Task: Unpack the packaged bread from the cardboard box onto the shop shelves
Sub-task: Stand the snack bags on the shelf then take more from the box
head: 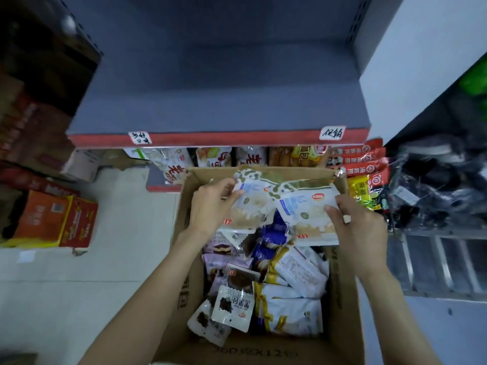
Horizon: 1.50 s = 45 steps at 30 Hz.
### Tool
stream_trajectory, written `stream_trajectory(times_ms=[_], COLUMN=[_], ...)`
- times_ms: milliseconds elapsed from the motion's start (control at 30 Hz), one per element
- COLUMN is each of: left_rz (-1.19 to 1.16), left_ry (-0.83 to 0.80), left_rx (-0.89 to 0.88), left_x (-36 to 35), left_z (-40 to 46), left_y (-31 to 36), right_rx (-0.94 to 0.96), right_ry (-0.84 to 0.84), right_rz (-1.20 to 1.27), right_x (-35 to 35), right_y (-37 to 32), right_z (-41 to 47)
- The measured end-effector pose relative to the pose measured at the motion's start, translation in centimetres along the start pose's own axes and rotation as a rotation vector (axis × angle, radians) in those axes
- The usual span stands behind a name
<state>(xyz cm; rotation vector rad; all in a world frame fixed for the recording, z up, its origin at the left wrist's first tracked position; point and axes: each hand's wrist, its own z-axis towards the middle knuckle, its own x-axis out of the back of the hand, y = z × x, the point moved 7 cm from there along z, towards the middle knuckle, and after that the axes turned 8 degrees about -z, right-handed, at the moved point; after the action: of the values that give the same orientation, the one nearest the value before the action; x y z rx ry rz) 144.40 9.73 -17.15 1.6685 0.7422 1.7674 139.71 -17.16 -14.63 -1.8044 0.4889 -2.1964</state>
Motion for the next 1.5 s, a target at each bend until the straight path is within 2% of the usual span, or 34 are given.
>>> stream_trajectory(times_ms=[100, 200, 333, 433, 500, 700, 967, 1100, 1233, 1333, 1433, 1500], left_rz=[-0.007, -0.033, 0.167, 0.240, 0.141, -0.363, -0.525, -0.453, -0.358, -0.342, -0.403, -0.520], left_ry=[0.080, 0.212, 0.490, 0.543, 0.501, 0.428, 0.556, 0.569, 0.696, 0.742, 0.706, 0.598], left_rx=[-0.120, -0.224, -0.374, -0.434, -0.377, -0.044, 0.061, 0.034, -0.002, -0.010, 0.024, 0.064], left_x=[3.0, 6.4, 9.3, 9.1, 8.7, 4.5, -0.4, -0.3, 1.2, 1.5, 0.9, -0.6], left_z=[1.3, 2.6, 4.5, 7.6, 10.3, 18.7, 23.7, 27.0, 28.6, 29.5, 31.1, 32.8], left_y=[3.6, 7.6, 12.3, 14.6, 15.0, 11.9, 8.6, 8.3, 7.7, 6.7, 6.4, 6.6], right_rx=[0.056, 0.036, 0.001, 0.026, 0.004, -0.168, -0.238, -0.242, -0.237, -0.313, -0.345, -0.367], right_ry=[0.079, 0.174, 0.290, 0.310, 0.314, 0.369, 0.433, 0.455, 0.486, 0.493, 0.447, 0.378], right_rz=[0.037, 0.134, 0.097, 0.048, 0.075, 0.295, 0.343, 0.346, 0.376, 0.396, 0.445, 0.529], right_x=[4.8, 8.3, 10.1, 9.8, 9.6, 7.9, 4.2, 2.6, 1.9, 1.6, 0.6, -0.4], right_y=[-1.5, -2.0, -2.2, -2.4, -1.9, 2.0, 5.3, 5.0, 3.5, 3.3, 3.7, 4.1], right_z=[2.4, 5.2, 9.1, 11.9, 13.8, 18.8, 24.1, 27.2, 30.3, 32.5, 34.8, 35.9])
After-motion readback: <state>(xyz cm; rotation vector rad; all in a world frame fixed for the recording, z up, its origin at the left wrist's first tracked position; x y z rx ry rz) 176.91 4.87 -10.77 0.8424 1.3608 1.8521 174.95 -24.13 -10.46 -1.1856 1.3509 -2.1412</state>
